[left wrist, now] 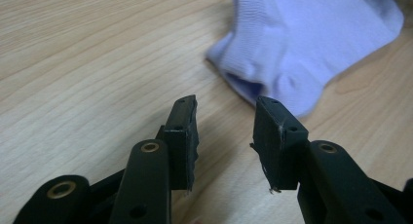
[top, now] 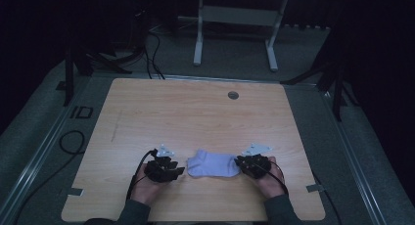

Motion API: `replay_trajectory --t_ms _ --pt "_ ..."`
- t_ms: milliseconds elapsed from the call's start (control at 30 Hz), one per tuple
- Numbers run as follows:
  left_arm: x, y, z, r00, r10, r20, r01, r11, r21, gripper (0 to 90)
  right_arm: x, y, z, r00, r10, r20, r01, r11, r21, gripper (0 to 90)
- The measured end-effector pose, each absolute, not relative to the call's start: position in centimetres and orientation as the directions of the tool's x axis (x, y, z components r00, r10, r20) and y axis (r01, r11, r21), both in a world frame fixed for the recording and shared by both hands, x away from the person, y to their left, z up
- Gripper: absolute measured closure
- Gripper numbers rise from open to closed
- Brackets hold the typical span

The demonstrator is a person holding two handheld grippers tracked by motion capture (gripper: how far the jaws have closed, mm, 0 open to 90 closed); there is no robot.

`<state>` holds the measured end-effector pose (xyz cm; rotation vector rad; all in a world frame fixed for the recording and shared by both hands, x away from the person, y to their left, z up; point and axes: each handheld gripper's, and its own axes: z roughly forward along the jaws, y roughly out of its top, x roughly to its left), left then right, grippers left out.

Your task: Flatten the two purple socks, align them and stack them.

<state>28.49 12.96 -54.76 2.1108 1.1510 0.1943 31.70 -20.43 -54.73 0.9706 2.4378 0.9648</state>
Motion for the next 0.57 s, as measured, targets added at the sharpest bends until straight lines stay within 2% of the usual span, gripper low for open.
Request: replay_trajectory --t_ms 167,567 --pt "28.8 13.5 -54.8 0.576 0.8 -0.168 0.667 -0.343 0.661 60.6 31.7 -21.1 -54.1 -0.69 0.723 -0.033 0.468 0.481 0.742 76.2" --pt "30.2 15.7 -55.0 0.462 0.882 -0.087 0.672 -0.284 0.684 58.7 32.0 -22.9 -54.4 -0.647 0.763 0.01 0.509 0.422 0.75 73.5"
